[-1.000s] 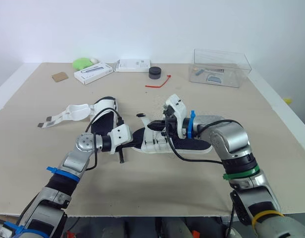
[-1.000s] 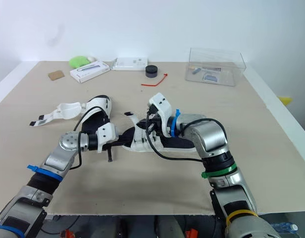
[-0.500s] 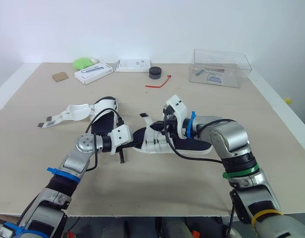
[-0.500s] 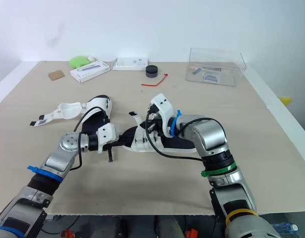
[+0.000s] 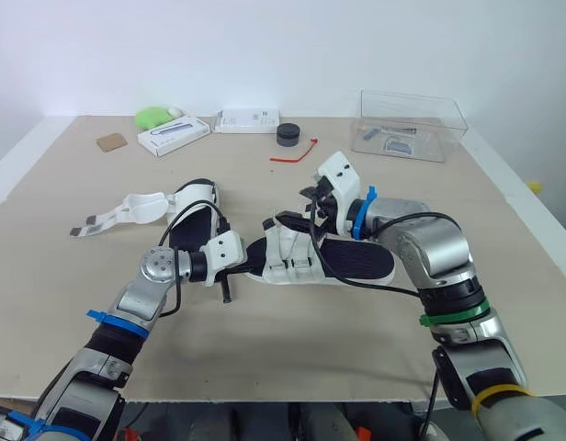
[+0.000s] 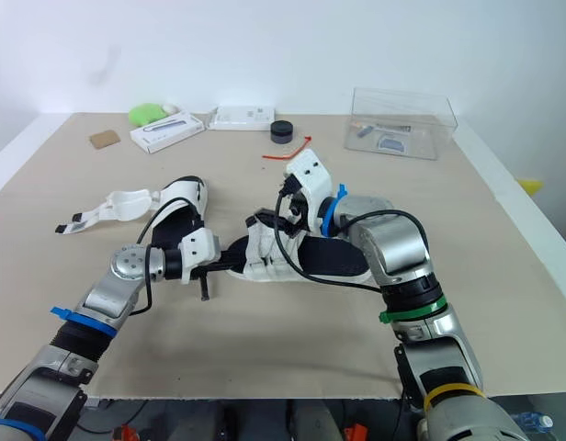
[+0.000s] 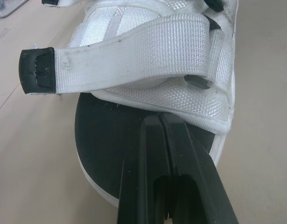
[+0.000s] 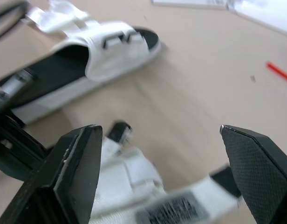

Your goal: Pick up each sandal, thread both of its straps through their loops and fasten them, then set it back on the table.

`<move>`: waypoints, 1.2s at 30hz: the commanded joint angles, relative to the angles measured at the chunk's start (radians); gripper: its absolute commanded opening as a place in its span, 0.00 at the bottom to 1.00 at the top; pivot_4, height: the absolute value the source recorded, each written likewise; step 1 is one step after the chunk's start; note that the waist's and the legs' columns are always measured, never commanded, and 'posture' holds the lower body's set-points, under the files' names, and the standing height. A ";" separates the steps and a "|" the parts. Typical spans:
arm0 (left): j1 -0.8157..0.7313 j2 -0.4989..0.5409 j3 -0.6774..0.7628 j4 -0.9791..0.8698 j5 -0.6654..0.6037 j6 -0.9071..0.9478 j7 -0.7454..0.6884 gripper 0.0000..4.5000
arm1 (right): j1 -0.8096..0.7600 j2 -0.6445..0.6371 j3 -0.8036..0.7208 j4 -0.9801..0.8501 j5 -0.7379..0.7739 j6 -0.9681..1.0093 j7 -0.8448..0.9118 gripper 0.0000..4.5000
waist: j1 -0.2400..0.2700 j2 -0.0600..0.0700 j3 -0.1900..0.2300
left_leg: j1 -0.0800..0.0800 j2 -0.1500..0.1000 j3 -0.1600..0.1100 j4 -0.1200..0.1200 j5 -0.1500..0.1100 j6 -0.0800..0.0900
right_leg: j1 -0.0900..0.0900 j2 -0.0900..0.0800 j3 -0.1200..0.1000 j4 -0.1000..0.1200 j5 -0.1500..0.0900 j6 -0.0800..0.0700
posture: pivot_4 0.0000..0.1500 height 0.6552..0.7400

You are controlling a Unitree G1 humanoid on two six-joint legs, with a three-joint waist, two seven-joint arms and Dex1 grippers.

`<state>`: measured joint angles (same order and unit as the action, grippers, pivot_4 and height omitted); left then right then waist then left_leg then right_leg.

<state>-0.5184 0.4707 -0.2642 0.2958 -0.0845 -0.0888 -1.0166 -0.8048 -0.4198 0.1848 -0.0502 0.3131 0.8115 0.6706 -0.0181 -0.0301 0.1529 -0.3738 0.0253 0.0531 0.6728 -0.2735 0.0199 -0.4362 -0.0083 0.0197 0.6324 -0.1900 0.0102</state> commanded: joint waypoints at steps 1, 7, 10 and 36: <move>0.025 -0.002 -0.047 0.065 0.057 0.033 -0.009 0.00 | -0.044 0.007 0.025 -0.057 0.013 -0.019 0.052 0.98 | 0.000 0.000 0.000 | 0.000 0.000 0.000 0.000 0.000 0.000 | 0.000 0.000 0.000 0.000 0.000 0.000 | 1.00 1.00; 0.024 -0.008 -0.048 0.067 0.058 0.032 -0.009 0.00 | -0.108 0.063 0.022 0.082 0.017 0.066 0.042 0.98 | 0.001 0.000 0.000 | 0.000 0.000 0.000 0.000 0.000 0.000 | 0.000 -0.001 0.000 0.000 0.000 0.000 | 1.00 1.00; 0.025 -0.008 -0.047 0.066 0.058 0.032 -0.008 0.00 | -0.184 0.088 0.021 0.206 0.024 0.165 0.046 0.98 | 0.000 0.000 0.000 | 0.000 -0.001 0.000 0.000 0.000 0.000 | 0.000 -0.001 0.000 0.000 0.001 0.000 | 1.00 1.00; 0.038 -0.012 -0.050 0.055 0.066 0.030 -0.003 0.00 | -0.275 0.125 0.087 0.387 -0.018 0.219 0.153 0.01 | 0.001 0.000 0.000 | -0.002 -0.004 -0.001 0.000 0.000 0.000 | 0.000 -0.007 -0.002 0.000 0.000 0.001 | 1.00 1.00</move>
<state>-0.5180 0.4537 -0.2628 0.2973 -0.0822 -0.0895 -1.0149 -1.0412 -0.2880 0.2917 0.3447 0.2978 1.0466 0.8201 -0.0173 -0.0298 0.1528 -0.3759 0.0209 0.0523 0.6727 -0.2733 0.0202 -0.4366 -0.0154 0.0178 0.6319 -0.1896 0.0113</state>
